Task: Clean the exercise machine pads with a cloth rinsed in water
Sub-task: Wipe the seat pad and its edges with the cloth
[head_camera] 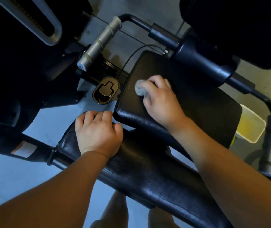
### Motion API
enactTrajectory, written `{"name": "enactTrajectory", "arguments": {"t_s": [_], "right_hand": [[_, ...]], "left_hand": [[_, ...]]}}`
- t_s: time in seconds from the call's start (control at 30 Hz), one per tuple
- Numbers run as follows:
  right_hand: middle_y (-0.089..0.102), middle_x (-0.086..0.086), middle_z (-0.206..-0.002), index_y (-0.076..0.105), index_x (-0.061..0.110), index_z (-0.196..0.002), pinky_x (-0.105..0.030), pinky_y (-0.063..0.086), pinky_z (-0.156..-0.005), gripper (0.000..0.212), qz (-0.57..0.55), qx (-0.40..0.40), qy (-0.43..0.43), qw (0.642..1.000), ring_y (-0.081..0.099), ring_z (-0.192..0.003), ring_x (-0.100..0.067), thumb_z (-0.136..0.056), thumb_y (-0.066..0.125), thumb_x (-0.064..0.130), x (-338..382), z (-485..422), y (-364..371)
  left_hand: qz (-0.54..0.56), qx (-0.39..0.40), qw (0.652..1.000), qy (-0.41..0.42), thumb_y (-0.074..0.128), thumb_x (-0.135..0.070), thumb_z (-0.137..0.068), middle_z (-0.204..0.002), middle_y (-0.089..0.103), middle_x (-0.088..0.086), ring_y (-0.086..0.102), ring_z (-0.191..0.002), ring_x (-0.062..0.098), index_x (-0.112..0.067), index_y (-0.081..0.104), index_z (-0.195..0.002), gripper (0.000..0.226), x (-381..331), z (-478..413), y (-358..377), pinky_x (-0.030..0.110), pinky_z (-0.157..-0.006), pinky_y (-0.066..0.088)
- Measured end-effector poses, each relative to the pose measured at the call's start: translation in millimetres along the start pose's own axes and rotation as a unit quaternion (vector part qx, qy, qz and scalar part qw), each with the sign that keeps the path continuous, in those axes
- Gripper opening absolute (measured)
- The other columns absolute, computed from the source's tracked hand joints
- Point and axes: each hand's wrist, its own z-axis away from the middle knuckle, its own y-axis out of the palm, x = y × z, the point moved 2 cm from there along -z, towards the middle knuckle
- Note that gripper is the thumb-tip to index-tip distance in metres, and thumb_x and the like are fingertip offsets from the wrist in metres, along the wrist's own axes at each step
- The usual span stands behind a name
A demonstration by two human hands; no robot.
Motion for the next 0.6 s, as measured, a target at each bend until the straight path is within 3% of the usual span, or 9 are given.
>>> {"name": "enactTrajectory", "arguments": {"t_s": [0.17,0.3,0.43,0.6], "right_hand": [[0.055,-0.006,-0.115,0.064,0.016,-0.109,-0.035,0.048,-0.078,0.026,-0.003,-0.001,-0.03,1.0,0.048,-0.098,-0.022,-0.084,0.06,0.01,11.5,29.7,-1.1],[0.049,0.0,-0.108,0.059,0.02,-0.097,-0.031,0.042,-0.073,0.019,0.008,0.085,-0.061,0.994,0.041,-0.095,-0.018,-0.079,0.053,0.019,7.0,70.1,-9.3],[0.046,0.003,-0.112,0.059,0.024,-0.103,-0.025,0.041,-0.078,0.018,-0.018,0.079,-0.058,0.995,0.04,-0.1,-0.011,-0.087,0.056,0.019,-9.3,58.6,-25.4],[0.056,-0.008,-0.116,0.067,0.018,-0.112,-0.044,0.052,-0.081,0.033,-0.007,0.034,-0.006,0.999,0.051,-0.1,-0.031,-0.086,0.061,-0.001,-26.7,13.3,-27.8]], "left_hand": [[0.0,-0.009,1.0,-0.004,0.04,-0.04,-0.084,-0.088,0.07,0.002,0.055,-0.103,0.028,-0.02,0.069,-0.102,0.04,-2.1,0.0,-2.8,0.043,-0.097,0.033],[-0.009,-0.001,1.0,-0.004,0.038,-0.044,-0.086,-0.094,0.071,0.003,0.054,-0.107,0.028,-0.021,0.068,-0.107,0.043,-2.8,1.3,-4.1,0.042,-0.097,0.031],[-0.036,0.019,0.999,-0.013,0.033,-0.048,-0.088,-0.096,0.07,-0.001,0.053,-0.108,0.025,-0.025,0.065,-0.108,0.045,-4.5,0.4,-6.4,0.04,-0.097,0.03],[-0.01,0.027,0.999,-0.034,0.03,-0.048,-0.087,-0.098,0.07,0.001,0.056,-0.108,0.026,-0.024,0.064,-0.113,0.048,-8.9,-3.9,-12.6,0.042,-0.098,0.032]]}}
